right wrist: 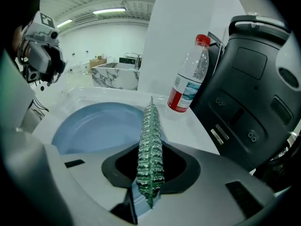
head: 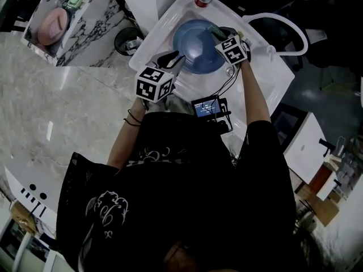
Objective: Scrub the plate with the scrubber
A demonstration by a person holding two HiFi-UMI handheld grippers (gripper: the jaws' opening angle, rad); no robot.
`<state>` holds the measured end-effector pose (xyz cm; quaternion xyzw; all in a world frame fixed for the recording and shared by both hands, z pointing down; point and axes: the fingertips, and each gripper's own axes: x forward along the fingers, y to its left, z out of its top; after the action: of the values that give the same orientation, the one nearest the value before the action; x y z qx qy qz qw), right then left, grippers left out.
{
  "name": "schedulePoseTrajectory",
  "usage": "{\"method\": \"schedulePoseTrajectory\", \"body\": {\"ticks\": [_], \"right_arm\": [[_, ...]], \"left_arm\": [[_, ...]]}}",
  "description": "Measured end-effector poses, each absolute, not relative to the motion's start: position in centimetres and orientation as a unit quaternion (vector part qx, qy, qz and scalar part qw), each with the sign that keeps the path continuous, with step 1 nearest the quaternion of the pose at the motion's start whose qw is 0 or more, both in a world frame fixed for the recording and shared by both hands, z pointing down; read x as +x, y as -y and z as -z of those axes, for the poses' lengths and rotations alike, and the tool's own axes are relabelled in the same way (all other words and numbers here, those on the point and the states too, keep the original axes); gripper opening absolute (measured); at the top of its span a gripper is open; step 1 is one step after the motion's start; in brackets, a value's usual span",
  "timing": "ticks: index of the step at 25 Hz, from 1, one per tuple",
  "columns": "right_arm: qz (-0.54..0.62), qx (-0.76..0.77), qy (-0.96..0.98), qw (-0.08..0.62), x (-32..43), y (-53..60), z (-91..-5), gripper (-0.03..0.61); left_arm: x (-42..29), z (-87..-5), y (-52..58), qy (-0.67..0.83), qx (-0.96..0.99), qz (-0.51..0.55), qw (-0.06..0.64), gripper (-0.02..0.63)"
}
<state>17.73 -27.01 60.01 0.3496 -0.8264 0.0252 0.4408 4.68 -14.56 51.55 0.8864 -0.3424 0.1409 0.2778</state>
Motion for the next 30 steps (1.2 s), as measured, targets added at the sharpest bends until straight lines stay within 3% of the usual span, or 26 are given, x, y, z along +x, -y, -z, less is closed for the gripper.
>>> {"method": "schedulePoseTrajectory", "body": {"ticks": [16, 30], "right_arm": [[-0.147, 0.382, 0.820, 0.399, 18.5, 20.1, -60.8, 0.091], [-0.220, 0.348, 0.846, 0.340, 13.3, 14.1, -60.1, 0.091]], "left_arm": [[4.8, -52.0, 15.2, 0.334, 0.889, -0.137, 0.281, 0.112], [6.2, -50.8, 13.8, 0.299, 0.907, -0.137, 0.262, 0.112]]}}
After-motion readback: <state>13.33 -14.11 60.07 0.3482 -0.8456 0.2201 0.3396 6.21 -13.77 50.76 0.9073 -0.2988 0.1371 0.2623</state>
